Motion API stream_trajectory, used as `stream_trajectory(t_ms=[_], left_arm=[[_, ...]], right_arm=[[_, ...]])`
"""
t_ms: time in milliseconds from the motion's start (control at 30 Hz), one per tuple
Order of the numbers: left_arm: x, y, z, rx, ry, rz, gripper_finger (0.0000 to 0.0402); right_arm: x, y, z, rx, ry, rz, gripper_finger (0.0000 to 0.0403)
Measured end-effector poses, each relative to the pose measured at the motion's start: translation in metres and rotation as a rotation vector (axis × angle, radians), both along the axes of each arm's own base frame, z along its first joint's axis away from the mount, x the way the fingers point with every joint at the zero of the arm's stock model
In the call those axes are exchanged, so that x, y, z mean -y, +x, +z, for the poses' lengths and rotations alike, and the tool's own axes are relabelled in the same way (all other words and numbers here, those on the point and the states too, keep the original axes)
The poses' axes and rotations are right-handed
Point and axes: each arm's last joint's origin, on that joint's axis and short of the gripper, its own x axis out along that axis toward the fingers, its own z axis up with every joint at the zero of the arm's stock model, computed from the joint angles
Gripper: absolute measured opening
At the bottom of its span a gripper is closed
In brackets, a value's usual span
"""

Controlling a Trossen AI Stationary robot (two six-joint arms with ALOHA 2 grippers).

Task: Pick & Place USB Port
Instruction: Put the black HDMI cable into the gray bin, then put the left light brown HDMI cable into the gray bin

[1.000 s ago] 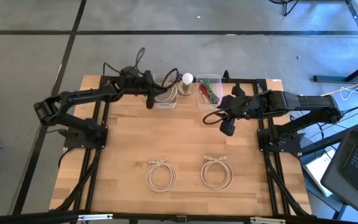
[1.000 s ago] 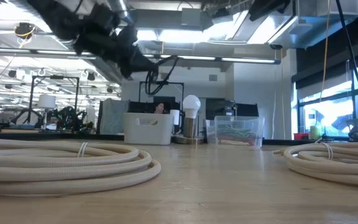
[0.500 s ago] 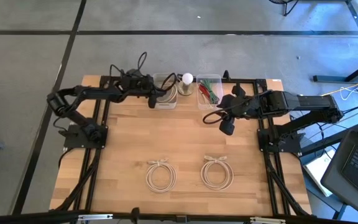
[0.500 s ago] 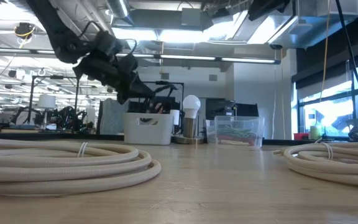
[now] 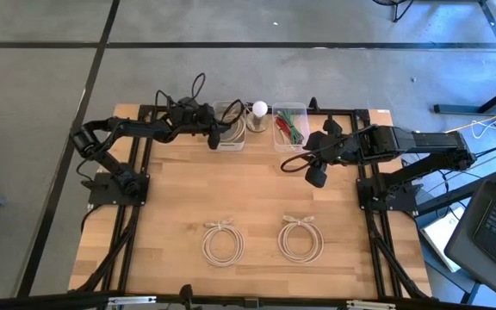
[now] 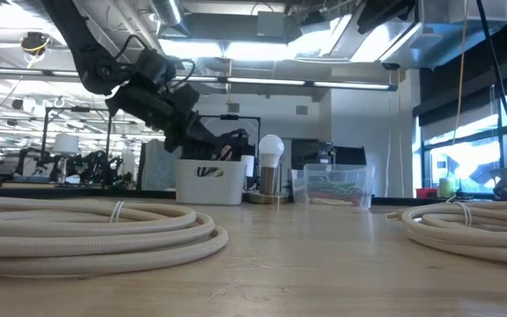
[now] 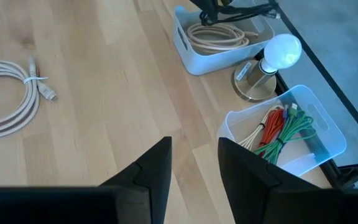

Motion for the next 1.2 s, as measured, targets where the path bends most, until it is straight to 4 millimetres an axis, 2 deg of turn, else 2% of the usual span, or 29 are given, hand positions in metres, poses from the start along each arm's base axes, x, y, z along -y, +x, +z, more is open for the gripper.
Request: stream_trajectory(t_ms=[167,467,767,1000,1100,1200], left_arm=[[0.001,-0.003,-0.007,-0.082,-0.011,0.029,0.0022],[0.004,-0.001,-0.011,-0.12,-0.01,0.048,0.0022],[0.006,0.009,-0.03,-0.141,-0.049,0.008,0.0027],[0.003,0.01,-0.035,-0.127,-0.067,0.026,0.0141],[0.002,0.008,-0.026,-0.099,-0.045,0.03,0.0179],[0.004,0.006,-0.011,-0.057,-0.01,0.031,0.02]], right_arm=[[0.0,0.0,0.0,0.0,0.0,0.0,0.0133],[0.0,0.0,0.0,0.001,0.0,0.0,0.0133],[0.0,0.001,0.001,0.016,0.002,0.0,0.0133],[0.0,0.001,0.001,0.015,0.002,0.0,0.0133],[0.0,0.001,0.001,0.014,0.002,0.0,0.0133],[0.0,0.001,0.001,0.012,0.001,0.001,0.0133]])
